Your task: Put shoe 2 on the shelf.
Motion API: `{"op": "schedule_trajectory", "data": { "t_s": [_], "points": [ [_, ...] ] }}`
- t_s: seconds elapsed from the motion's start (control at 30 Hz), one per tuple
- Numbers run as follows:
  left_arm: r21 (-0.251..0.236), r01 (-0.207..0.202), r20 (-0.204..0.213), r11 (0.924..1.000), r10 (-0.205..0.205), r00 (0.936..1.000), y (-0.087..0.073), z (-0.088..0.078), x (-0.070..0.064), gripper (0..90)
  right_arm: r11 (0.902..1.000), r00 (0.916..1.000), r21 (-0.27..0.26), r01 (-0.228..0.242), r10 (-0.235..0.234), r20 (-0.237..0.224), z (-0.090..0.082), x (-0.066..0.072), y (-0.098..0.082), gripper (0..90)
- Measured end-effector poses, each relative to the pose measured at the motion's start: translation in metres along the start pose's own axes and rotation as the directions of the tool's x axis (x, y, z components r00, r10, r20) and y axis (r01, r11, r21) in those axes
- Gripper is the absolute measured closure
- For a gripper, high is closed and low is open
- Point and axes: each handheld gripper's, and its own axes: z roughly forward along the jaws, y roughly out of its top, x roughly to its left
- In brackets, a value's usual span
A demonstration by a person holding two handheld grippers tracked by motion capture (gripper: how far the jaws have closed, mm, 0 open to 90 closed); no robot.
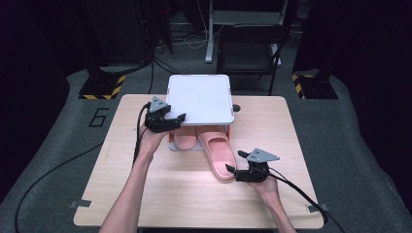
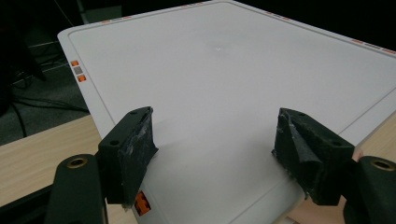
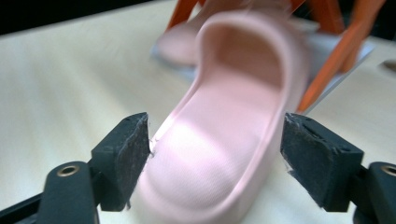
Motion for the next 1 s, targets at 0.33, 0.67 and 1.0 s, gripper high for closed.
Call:
{"op": "schedule_trajectory", "data": {
  "t_s": [0.33,0.67,1.0],
  "points": [
    [0.006,0.002,-0.005,1.0,-0.002,1.0,0.001,0.0,-0.001,28.2,0.9761,0.9885,0.162,0.146,-0.137,-0.064,-0.002,0.014,-0.024,23.3],
    [0.002,0.006,-0.005,1.0,-0.006,1.0,0.001,0.0,0.0,28.3,0.9864,0.9965,0.144,0.08,-0.075,-0.037,0.011,0.005,-0.024,30.5],
    [-0.002,0.012,-0.003,0.9999,-0.012,0.9999,0.001,0.0,0.0,28.4,0.9943,0.9995,0.102,0.03,-0.03,0.001,0.027,0.002,-0.014,31.3]
  ]
}}
